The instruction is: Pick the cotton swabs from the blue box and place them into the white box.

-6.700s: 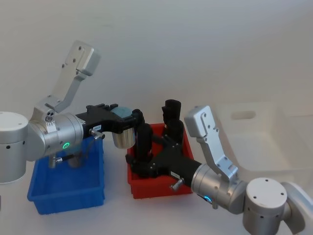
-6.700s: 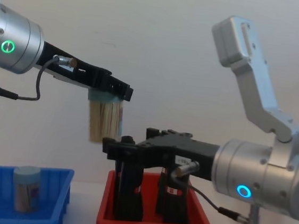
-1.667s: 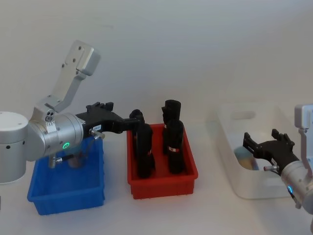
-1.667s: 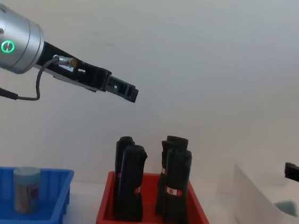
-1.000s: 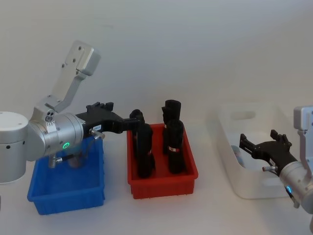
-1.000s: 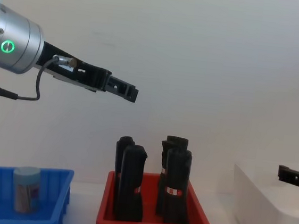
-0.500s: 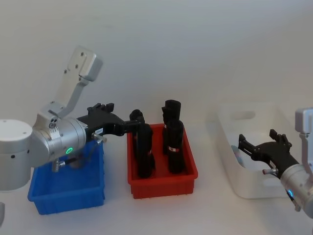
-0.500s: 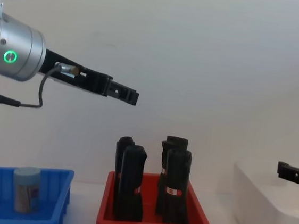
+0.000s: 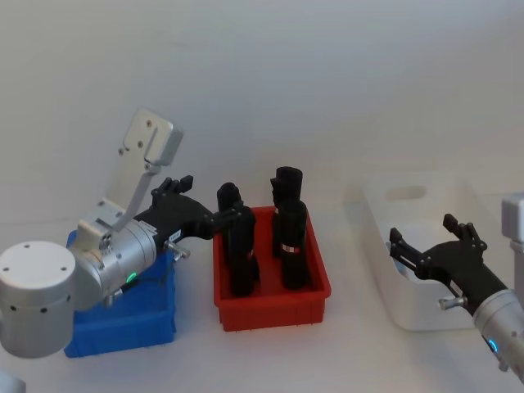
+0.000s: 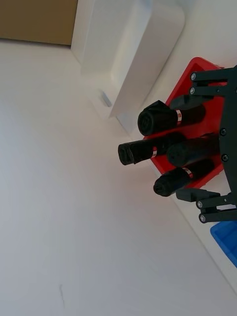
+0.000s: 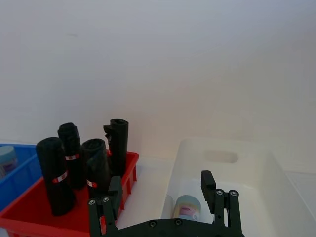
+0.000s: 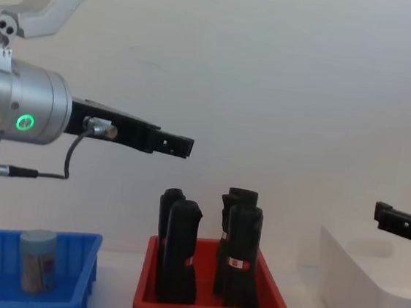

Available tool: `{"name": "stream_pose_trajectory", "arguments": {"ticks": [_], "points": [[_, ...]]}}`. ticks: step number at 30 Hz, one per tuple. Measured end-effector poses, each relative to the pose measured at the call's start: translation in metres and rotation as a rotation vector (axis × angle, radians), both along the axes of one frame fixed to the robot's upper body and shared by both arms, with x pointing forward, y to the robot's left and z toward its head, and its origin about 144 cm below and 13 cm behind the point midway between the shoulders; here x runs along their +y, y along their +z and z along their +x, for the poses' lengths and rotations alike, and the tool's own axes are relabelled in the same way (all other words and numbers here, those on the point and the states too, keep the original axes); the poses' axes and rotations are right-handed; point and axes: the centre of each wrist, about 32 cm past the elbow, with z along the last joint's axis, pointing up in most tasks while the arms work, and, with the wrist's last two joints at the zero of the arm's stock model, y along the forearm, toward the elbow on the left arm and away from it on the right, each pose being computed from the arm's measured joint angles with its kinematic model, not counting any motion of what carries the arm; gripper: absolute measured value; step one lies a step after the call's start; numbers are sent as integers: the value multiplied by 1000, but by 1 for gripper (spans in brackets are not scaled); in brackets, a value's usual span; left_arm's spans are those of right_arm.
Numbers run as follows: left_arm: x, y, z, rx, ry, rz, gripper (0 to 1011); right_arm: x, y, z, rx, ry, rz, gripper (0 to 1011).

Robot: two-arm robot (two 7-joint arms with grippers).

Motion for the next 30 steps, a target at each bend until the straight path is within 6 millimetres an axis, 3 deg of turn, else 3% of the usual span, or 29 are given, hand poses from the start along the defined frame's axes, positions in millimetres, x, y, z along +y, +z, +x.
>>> {"name": "stream_pose_trajectory", "arguments": {"ticks": [12, 30], "points": [[-11, -28, -13, -105, 25, -4, 1004, 7, 11, -31, -70, 70, -4, 1001], [-26, -69, -36, -253, 56, -40, 1004, 8, 12, -34, -77, 78, -4, 1001]]}}
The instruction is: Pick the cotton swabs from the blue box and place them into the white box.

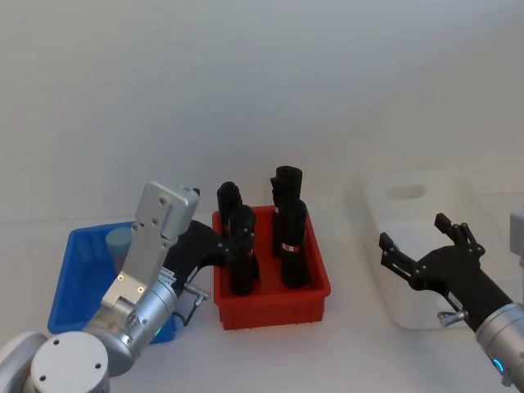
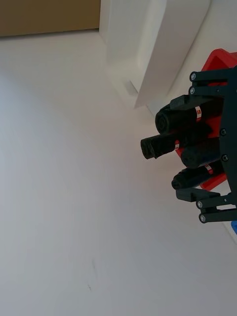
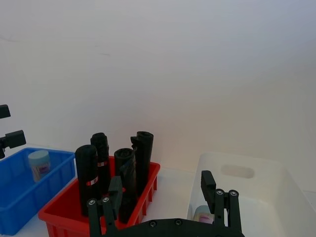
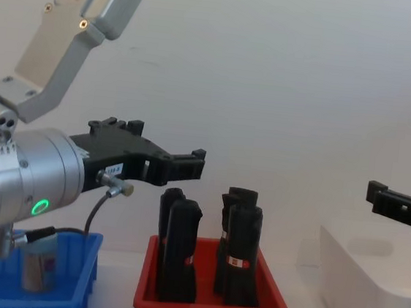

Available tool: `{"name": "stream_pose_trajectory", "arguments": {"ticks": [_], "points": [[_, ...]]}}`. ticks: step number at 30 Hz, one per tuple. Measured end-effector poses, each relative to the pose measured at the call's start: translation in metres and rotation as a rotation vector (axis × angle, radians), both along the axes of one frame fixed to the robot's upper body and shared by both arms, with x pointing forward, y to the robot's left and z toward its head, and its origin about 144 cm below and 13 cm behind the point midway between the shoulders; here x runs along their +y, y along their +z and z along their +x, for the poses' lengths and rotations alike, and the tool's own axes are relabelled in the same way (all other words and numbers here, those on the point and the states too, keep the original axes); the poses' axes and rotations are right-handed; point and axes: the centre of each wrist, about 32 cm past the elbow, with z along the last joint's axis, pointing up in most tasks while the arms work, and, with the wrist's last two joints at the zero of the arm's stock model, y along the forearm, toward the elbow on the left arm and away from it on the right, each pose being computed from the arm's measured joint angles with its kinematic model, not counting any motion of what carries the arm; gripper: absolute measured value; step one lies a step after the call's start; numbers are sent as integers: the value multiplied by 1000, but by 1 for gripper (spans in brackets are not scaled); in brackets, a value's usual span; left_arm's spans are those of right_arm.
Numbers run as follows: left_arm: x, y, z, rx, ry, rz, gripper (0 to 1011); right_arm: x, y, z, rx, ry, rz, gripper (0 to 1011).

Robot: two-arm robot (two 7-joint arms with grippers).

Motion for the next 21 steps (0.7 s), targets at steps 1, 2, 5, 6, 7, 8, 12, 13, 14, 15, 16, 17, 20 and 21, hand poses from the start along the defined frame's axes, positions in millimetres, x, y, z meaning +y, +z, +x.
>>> {"name": "stream_pose_trajectory", "arguments": {"ticks": [1, 2, 5, 6, 7, 8, 12, 13, 14, 15, 16, 17, 20, 21], "points": [[-1, -1, -1, -5, 1, -2, 1004, 0, 0, 0, 0, 0, 0, 1001], [-2, -4, -3, -15, 2, -6, 1004, 0, 0, 0, 0, 0, 0, 1001], [-3, -8, -6, -31, 4, -13, 1004, 0, 0, 0, 0, 0, 0, 1001], [-4, -9, -6, -33, 5, -14, 1004, 0, 0, 0, 0, -1, 0, 1001], [-4, -10, -7, -36, 5, -15, 1004, 0, 0, 0, 0, -1, 0, 1001], [-4, -11, -7, -39, 6, -17, 1004, 0, 0, 0, 0, -1, 0, 1001], [-5, -12, -8, -43, 6, -19, 1004, 0, 0, 0, 0, -1, 0, 1001], [-5, -12, -8, -44, 6, -19, 1004, 0, 0, 0, 0, -1, 0, 1001], [-5, -12, -8, -44, 6, -19, 1004, 0, 0, 0, 0, -1, 0, 1001], [-5, -12, -8, -44, 6, -19, 1004, 0, 0, 0, 0, -1, 0, 1001], [-5, -12, -8, -44, 6, -19, 1004, 0, 0, 0, 0, -1, 0, 1001], [-5, -12, -8, -44, 6, -20, 1004, 0, 0, 0, 0, -1, 0, 1001], [-5, -12, -8, -44, 7, -20, 1004, 0, 0, 0, 0, -1, 0, 1001], [-5, -12, -8, -44, 7, -20, 1004, 0, 0, 0, 0, -1, 0, 1001]]}}
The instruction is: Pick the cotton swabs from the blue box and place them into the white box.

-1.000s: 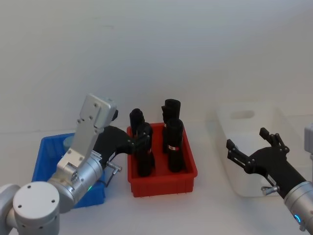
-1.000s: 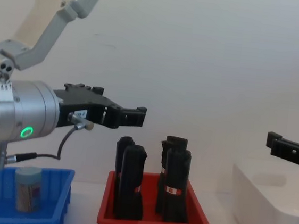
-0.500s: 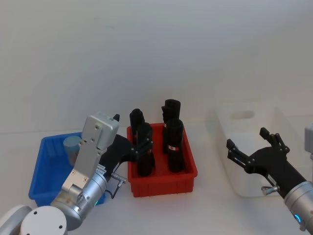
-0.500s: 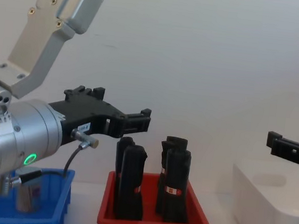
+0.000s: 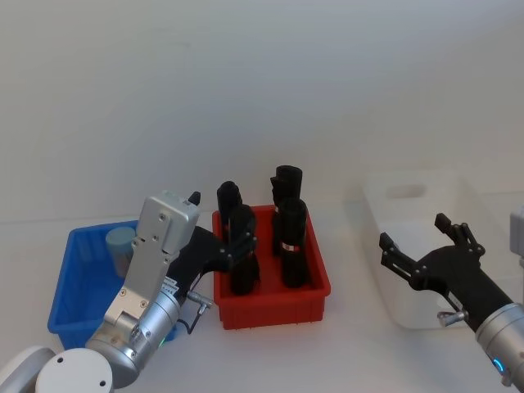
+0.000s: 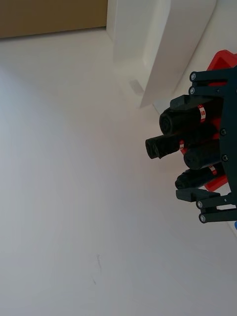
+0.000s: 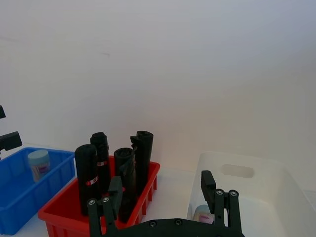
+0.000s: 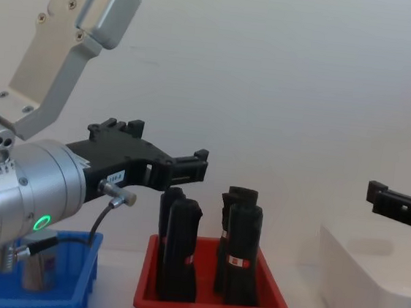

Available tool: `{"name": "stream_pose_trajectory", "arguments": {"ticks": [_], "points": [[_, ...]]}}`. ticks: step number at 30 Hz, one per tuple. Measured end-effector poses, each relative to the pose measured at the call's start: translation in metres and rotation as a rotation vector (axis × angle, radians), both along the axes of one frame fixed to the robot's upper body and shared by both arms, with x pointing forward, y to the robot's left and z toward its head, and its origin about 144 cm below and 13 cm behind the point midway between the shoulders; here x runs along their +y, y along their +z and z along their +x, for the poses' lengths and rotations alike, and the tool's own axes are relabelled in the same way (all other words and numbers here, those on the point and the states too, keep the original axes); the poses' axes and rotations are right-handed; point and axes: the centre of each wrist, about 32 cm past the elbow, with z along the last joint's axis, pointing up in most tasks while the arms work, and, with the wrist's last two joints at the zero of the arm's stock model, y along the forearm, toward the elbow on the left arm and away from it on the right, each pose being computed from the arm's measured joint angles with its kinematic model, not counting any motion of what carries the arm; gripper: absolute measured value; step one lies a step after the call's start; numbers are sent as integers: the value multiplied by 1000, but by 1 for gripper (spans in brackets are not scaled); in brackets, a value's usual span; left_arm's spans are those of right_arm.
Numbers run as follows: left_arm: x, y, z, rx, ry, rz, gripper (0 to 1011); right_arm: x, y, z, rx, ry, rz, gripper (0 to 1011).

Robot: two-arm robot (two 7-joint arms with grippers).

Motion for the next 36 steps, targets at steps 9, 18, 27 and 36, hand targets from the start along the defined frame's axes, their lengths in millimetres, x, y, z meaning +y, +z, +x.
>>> {"name": "stream_pose_trajectory", "arguments": {"ticks": [9, 18, 27, 36], "points": [[0, 0, 0, -1, 1, 0, 1004, 0, 0, 0, 0, 0, 0, 1001], [0, 0, 0, 0, 0, -1, 1004, 0, 0, 0, 0, 0, 0, 1001], [0, 0, 0, 0, 0, -1, 1004, 0, -1, 6, 6, 14, -3, 1001], [0, 0, 0, 0, 0, -1, 1004, -2, -6, 28, 30, 42, -20, 1001]]}}
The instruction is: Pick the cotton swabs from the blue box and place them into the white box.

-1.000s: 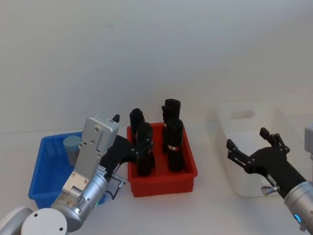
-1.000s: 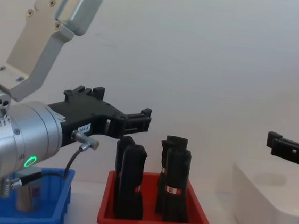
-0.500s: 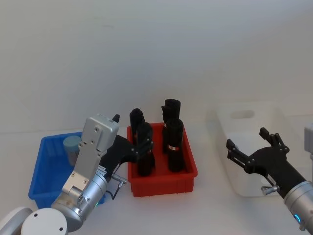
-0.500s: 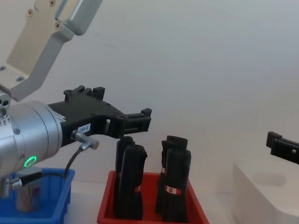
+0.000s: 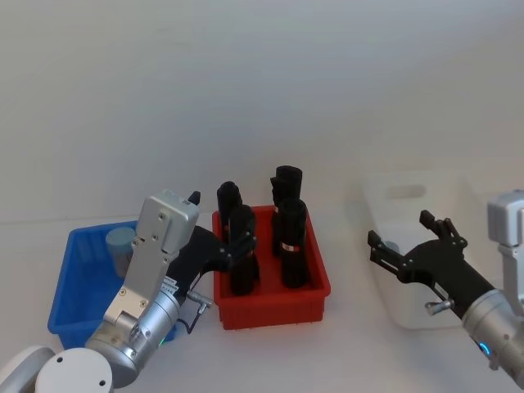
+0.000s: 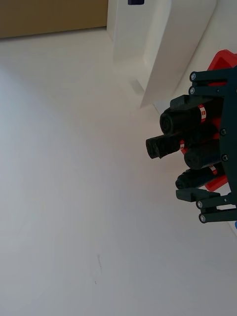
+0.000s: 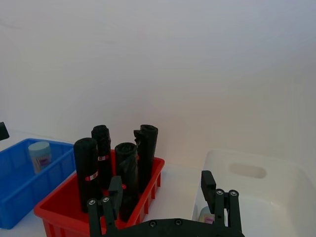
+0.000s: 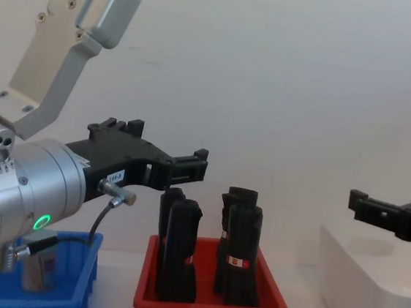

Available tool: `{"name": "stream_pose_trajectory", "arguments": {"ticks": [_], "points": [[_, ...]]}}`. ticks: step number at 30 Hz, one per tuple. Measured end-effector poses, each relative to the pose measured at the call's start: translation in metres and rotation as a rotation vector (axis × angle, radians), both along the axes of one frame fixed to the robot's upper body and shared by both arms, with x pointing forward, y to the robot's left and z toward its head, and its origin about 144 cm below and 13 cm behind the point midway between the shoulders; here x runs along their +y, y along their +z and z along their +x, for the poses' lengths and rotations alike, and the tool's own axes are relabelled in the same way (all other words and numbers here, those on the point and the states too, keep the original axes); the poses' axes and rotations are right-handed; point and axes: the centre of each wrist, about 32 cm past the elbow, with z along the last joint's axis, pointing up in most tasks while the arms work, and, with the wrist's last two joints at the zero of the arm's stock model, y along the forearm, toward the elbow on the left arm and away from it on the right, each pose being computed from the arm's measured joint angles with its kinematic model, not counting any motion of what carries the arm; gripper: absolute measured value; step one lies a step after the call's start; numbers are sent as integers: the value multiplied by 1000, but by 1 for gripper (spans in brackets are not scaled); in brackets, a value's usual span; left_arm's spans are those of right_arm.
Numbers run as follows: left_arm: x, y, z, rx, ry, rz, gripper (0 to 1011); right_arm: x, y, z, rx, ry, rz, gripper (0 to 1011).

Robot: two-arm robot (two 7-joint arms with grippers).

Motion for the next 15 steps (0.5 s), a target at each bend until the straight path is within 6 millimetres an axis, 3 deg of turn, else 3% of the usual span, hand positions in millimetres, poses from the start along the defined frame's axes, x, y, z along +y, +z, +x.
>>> {"name": "stream_pose_trajectory", "arguments": {"ticks": [15], "points": [[0, 0, 0, 0, 0, 0, 1004, -1, -15, 48, 37, 88, -36, 1001]]}}
